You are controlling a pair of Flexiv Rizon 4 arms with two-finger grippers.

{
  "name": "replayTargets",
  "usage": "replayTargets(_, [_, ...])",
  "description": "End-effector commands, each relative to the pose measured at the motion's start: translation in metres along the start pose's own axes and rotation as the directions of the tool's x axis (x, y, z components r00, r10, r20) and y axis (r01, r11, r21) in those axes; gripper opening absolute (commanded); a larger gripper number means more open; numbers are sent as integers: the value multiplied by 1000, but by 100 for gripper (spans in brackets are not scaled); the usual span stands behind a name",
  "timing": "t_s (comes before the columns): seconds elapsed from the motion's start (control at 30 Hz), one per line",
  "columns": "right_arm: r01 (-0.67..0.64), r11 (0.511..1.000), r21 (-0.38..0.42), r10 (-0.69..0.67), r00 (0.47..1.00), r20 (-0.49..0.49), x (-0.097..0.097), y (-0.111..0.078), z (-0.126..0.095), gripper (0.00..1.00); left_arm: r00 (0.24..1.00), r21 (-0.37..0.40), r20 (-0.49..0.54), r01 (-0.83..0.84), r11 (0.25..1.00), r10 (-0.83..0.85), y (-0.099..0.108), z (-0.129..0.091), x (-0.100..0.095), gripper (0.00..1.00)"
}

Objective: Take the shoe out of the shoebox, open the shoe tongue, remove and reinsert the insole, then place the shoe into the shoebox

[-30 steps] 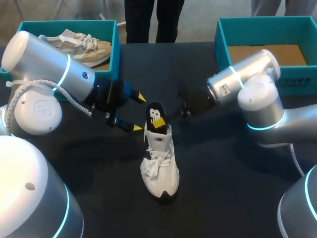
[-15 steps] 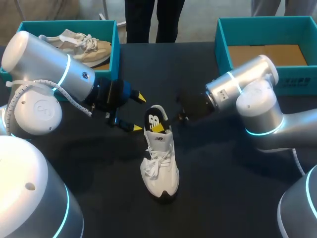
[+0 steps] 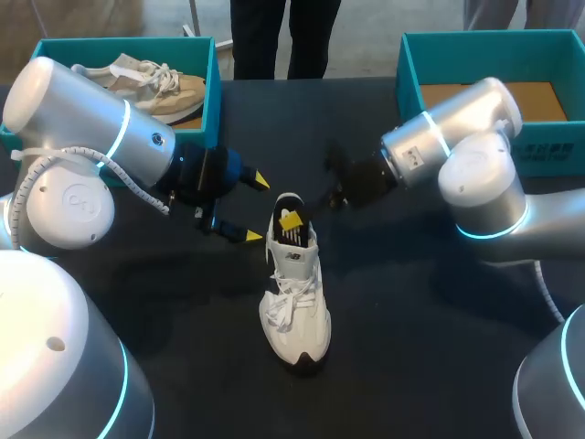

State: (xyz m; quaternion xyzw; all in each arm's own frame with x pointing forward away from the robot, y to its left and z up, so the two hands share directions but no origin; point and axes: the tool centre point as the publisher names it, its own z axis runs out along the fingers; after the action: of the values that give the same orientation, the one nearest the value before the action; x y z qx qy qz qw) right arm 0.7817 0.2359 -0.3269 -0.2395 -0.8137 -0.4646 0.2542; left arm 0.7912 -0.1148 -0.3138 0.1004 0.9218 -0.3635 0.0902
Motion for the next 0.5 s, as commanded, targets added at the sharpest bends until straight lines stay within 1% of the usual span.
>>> replayTargets(0.03, [2,1000,-5,-2,1000,10,-2,0,-8,30,1000,-5,0,0,1000,0,-1,0,0,100])
replayTargets(0.13, [13,1000,3,-13,1000,-5,-10,5,-5,23,1000,-5,0,0,1000,0,-1,0,0,100])
replayTargets(0.27, [20,1000,14,-19,1000,-24,-16,8,-2,2,1000,-5,0,0,1000,0,-1,0,0,100])
replayTargets(0.3, [21,1000,14,-21,999,-25,-17,8,-2,0,1000,-5,0,0,1000,0,-1,0,0,100])
replayTargets(0.5, [21,1000,23,-20,999,-47,-17,7,1,0,1000,-5,0,0,1000,0,-1,0,0,100])
